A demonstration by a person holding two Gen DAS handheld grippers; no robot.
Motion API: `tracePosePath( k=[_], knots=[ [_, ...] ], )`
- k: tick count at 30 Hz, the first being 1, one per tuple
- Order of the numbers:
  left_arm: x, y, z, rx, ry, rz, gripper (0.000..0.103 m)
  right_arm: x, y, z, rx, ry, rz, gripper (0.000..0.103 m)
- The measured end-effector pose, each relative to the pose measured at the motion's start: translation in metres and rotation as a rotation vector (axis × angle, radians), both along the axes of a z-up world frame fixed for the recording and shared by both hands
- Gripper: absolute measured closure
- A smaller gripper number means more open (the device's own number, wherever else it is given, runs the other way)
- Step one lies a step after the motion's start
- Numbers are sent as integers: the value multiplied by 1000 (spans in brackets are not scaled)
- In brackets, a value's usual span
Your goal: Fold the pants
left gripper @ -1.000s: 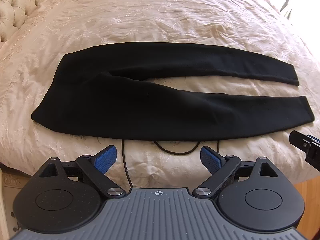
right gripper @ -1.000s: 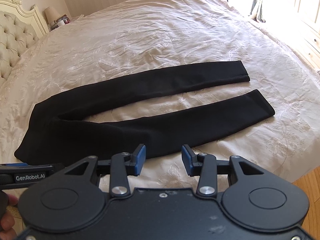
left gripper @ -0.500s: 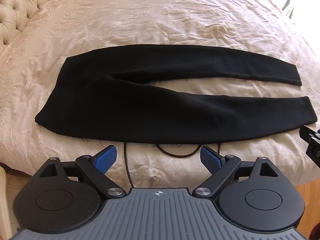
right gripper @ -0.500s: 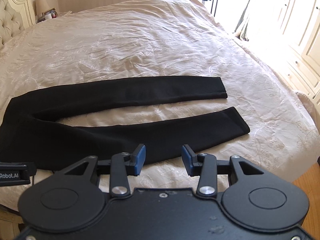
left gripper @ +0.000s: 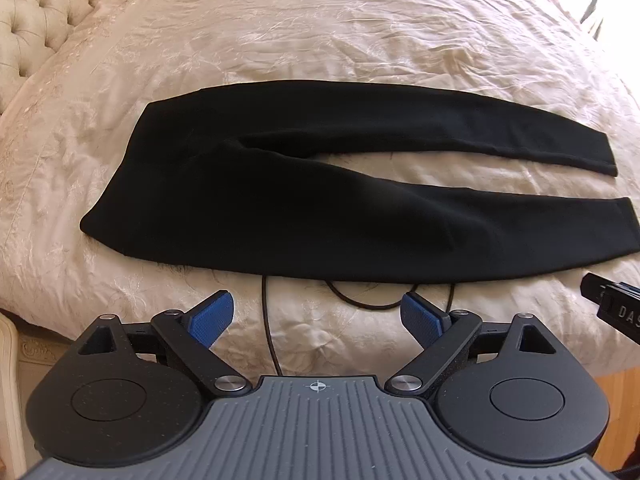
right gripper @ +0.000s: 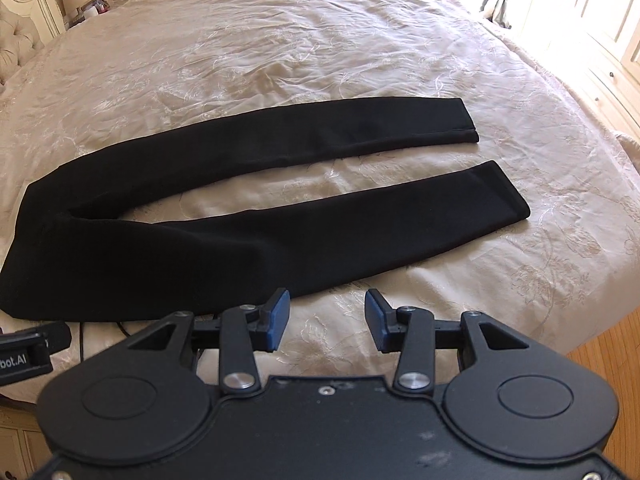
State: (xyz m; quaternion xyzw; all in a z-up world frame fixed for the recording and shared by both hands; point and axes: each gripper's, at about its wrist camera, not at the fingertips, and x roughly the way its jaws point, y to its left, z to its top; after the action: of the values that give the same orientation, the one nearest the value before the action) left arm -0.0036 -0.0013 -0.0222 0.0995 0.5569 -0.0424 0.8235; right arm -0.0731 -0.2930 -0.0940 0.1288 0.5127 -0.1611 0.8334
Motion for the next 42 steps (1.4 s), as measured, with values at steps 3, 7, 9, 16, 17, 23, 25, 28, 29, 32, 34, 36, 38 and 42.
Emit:
tracePosePath(
  k=[3,7,9,16,17,23,25,28,29,32,34,36,38,42],
  knots=[
    [4,7,-2,6,-1,17,12,6,4,-6,-15,19,16,59],
    [12,11,-4,20,-4,42,11,15,4,-12,-5,40,18,59],
    [20,12,-6,7,25,38,11,20,4,-15,2,51,14,59],
    [44,7,-22,15,92,-2,12,40,-2,-22,28,96,-13,59],
    [47,6,-24,17,99,-7,12,44,-3,-24,34,103,-24,59],
    [71,9,-34,-1,148,-11,22,62,-5,-34,53,145,-64,59],
    [79,11,-37,-10,163,-17,24,69,-3,-36,56,158,-70,59],
    [89,15,-43,-25,177,-35,24,76,-2,-37,58,172,-81,59],
    [92,15,-45,-27,177,-48,25,79,-2,-37,60,175,-86,59],
    [99,21,-48,-37,149,-115,35,87,-3,-39,70,183,-109,59],
    [99,29,-51,-31,109,-174,43,91,-5,-41,75,187,-135,59],
    [96,39,-56,-7,70,-227,47,93,-8,-42,74,191,-163,59],
    [93,51,-65,37,45,-281,53,96,-10,-44,69,199,-185,59],
    [81,68,-86,105,56,-387,64,98,-11,-48,63,223,-211,59]
  ],
)
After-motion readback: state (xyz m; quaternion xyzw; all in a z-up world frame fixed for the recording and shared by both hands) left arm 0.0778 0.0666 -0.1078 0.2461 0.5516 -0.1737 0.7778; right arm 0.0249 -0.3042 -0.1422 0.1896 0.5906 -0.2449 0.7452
